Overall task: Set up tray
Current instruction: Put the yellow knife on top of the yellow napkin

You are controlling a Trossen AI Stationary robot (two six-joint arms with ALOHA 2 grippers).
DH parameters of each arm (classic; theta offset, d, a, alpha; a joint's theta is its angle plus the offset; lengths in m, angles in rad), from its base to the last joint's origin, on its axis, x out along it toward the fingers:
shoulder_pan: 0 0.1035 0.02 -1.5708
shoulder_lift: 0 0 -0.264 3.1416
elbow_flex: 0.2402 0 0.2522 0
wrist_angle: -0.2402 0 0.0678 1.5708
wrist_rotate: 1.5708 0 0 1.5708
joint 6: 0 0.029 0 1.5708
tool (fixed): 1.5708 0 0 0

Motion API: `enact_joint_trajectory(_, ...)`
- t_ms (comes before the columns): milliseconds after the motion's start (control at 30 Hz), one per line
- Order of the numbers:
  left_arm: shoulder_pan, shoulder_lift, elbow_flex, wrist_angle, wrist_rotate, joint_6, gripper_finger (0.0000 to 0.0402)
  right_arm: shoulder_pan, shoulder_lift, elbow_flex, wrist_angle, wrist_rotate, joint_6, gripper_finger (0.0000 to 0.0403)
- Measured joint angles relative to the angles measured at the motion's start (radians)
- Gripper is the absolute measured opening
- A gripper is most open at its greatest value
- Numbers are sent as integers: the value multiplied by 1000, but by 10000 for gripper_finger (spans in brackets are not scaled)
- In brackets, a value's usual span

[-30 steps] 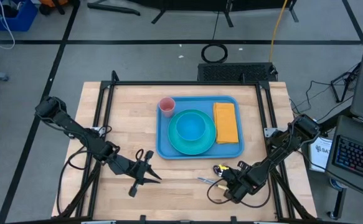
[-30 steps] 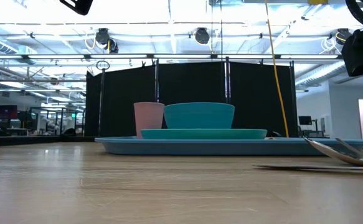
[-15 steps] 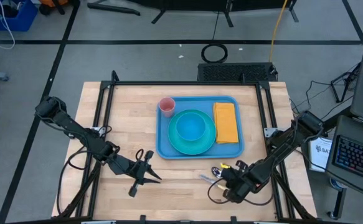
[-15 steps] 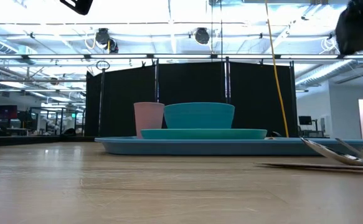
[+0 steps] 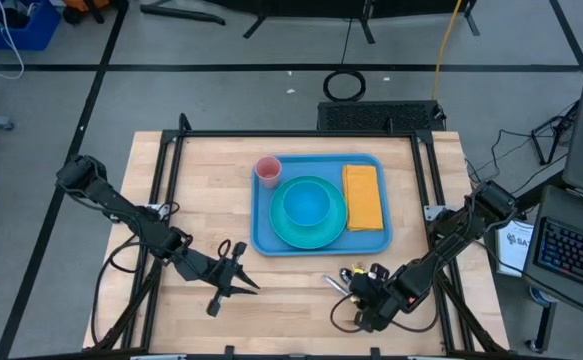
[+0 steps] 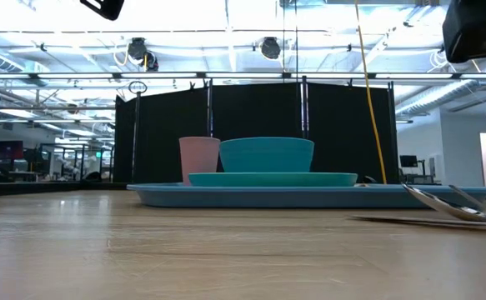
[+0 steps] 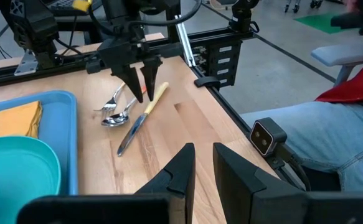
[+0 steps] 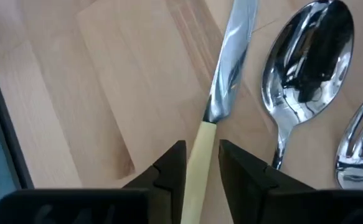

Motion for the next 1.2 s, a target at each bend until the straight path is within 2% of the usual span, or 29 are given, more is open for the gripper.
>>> enact_joint_trajectory(133,0,0,0,0,0,0,63,0,1,-4,-2,-16,28,104)
enact_joint_trajectory(300,0,0,0,0,0,-1,63,0,3,-66,104,-46,42,116)
enact_joint_trajectory(533,0,0,0,1,0,-3,63,1,2,-118,159,-73,91,116)
enact_joint_trajectory(733,0,0,0,0,0,-2,63,7,20,-124,182,-67,41,115)
enact_joint_trajectory(1033,0,0,0,1,0,-1,63,6,103,-123,168,-111,18,88)
enact_joint_trajectory(1200,0,0,0,1,0,4,63,5,105,-108,177,-118,-12,47)
